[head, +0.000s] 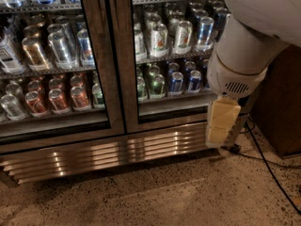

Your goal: Open left fridge door

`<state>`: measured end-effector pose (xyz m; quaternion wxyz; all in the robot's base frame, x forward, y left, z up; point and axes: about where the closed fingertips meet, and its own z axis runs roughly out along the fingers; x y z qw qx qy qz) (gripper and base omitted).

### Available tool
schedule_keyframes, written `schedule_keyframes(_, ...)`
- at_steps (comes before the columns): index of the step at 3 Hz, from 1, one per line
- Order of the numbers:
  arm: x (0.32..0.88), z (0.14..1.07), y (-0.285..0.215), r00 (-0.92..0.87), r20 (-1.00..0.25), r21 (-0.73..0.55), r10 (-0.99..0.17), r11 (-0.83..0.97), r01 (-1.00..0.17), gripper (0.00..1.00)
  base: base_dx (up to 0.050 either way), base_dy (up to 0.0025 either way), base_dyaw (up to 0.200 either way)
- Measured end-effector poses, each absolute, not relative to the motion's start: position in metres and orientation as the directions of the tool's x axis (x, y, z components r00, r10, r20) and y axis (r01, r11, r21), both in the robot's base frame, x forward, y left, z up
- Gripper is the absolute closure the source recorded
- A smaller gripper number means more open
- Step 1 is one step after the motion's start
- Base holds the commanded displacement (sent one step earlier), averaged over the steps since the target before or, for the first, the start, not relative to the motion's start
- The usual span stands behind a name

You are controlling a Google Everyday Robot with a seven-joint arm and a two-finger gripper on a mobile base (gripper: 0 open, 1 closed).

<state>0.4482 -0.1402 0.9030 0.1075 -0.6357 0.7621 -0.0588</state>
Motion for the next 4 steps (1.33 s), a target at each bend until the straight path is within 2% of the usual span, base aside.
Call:
schedule_keyframes(1, 0.450, 0.900, -0.144, -0.145, -0.173, -0.190, -0.974, 0.178, -0.966, 0.00, 0.000, 0.00000, 0.000)
schedule_keyframes(2, 0.456, 0.892, -0.156, -0.101, -0.346, -0.127, -0.933, 0.154, -0.980, 0.00, 0.000, 0.00000, 0.000)
schedule_keyframes(3, 0.456, 0.891, -0.154, -0.077, -0.457, -0.084, -0.886, 0.129, -0.988, 0.00, 0.000, 0.00000, 0.000)
schedule_keyframes(4, 0.456, 0.891, -0.154, -0.076, -0.457, -0.084, -0.886, 0.129, -0.988, 0.00, 0.000, 0.00000, 0.000)
